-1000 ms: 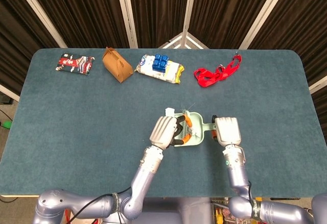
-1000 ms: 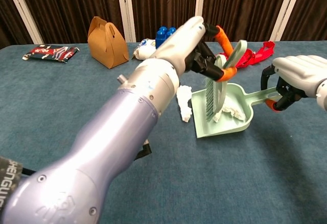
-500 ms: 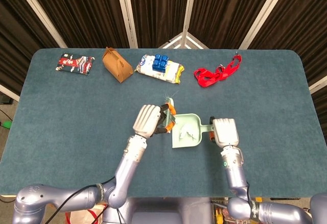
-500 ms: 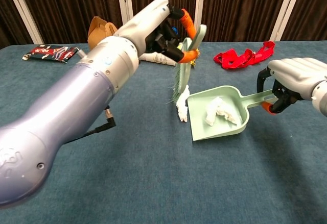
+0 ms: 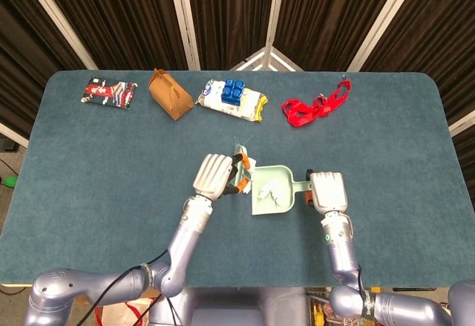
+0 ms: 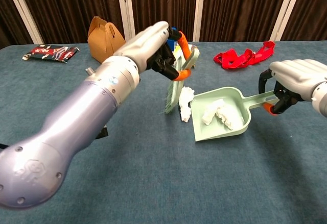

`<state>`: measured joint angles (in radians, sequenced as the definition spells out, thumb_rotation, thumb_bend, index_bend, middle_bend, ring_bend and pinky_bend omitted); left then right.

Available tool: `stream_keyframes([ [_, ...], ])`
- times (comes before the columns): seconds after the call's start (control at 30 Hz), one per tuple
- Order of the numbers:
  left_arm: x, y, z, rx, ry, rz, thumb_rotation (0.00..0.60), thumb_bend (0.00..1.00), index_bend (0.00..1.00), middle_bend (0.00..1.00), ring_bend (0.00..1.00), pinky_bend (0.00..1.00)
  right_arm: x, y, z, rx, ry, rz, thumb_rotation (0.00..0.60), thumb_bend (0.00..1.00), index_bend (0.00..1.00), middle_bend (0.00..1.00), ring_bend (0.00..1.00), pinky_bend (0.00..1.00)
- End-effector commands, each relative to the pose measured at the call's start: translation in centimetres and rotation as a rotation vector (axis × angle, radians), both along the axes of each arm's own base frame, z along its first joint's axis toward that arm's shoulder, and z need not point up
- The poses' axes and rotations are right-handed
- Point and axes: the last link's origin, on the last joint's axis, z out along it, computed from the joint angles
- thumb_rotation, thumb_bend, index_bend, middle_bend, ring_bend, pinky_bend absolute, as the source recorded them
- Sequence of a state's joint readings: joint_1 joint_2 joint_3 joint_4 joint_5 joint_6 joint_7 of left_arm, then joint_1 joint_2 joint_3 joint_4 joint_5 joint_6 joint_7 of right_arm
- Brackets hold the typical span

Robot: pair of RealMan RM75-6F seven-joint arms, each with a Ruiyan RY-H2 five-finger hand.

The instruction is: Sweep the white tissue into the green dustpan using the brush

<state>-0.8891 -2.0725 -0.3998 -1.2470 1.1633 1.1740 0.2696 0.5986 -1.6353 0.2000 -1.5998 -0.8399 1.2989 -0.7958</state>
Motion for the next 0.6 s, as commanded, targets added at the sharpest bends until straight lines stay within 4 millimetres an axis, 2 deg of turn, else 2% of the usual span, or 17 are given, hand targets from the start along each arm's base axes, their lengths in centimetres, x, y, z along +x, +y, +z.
stream_keyframes([
  [0.03, 0.5, -0.6, -1.0, -0.026, -0.003, -0.003, 0.600, 0.64, 0.77, 1.00, 1.00, 1.00, 0.0, 0.1, 0.0, 0.003, -0.002, 0.000, 0.600, 0.59, 0.65, 0.91, 0.89, 0.92],
  [0.23, 2.1, -2.2, -2.2, -0.051, -0.061, -0.010, 0.600, 0.61, 0.76, 1.00, 1.00, 1.00, 0.4, 0.2, -0.2, 0.007, -0.007, 0.011, 0.600, 0.59, 0.65, 0.91, 0.89, 0.92],
  [0.6, 5.6, -4.1, -2.0, -0.076, -0.167, -0.064, 0.600, 0.58, 0.76, 1.00, 1.00, 1.00, 0.4, 0.1, 0.2, -0.001, -0.003, 0.011, 0.600, 0.59, 0.65, 0.91, 0.89, 0.92],
])
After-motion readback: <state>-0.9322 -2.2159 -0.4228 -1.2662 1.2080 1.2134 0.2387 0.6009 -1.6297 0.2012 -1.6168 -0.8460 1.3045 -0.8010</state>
